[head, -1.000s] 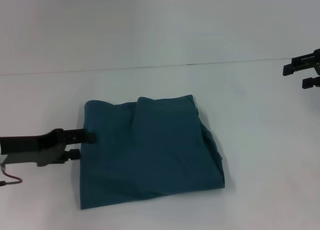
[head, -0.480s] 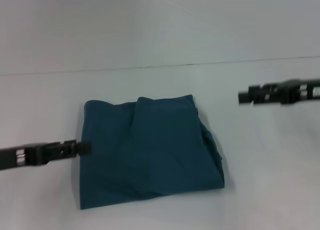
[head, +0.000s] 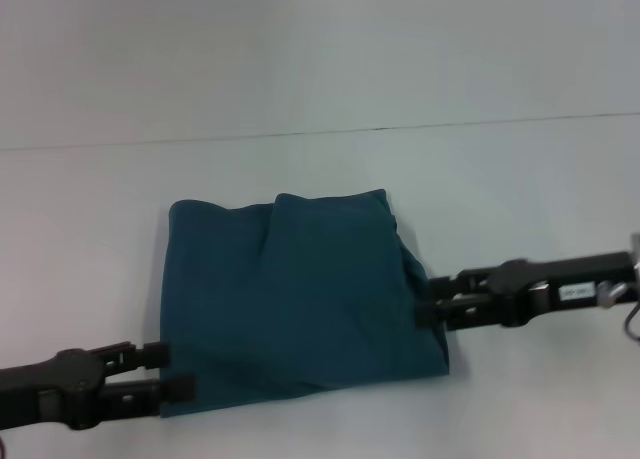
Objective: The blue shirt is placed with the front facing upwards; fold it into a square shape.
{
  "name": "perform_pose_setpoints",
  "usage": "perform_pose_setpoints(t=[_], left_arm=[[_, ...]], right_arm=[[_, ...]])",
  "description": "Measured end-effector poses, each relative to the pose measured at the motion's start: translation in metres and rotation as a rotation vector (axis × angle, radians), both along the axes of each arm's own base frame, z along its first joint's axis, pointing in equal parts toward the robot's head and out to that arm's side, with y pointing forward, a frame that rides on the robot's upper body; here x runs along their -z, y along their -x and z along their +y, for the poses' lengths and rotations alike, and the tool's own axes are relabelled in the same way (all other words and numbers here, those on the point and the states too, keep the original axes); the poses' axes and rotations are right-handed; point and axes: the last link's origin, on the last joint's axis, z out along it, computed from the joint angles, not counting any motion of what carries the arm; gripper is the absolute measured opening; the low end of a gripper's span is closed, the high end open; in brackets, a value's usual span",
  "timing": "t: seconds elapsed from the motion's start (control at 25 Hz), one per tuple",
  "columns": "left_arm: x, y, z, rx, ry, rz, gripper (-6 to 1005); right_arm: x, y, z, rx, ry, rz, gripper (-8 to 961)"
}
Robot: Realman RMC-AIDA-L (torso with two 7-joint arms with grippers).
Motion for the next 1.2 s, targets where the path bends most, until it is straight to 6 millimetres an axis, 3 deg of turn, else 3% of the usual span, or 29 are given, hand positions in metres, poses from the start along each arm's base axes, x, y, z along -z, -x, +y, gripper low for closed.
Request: perform_pose_setpoints(t=[0.32,1.2], left_arm=[[0.027,-0.001,0.007,-0.098,0.013,-0.043,934],[0.029,-0.005,0.016,-0.161,0.027,-0.07,933]], right_arm=[[0.03,-0.007,-0.007,0.086,0.011,0.053,794],[0.023,-0.016,-0.005,0.161,-0.044,0.133,794]])
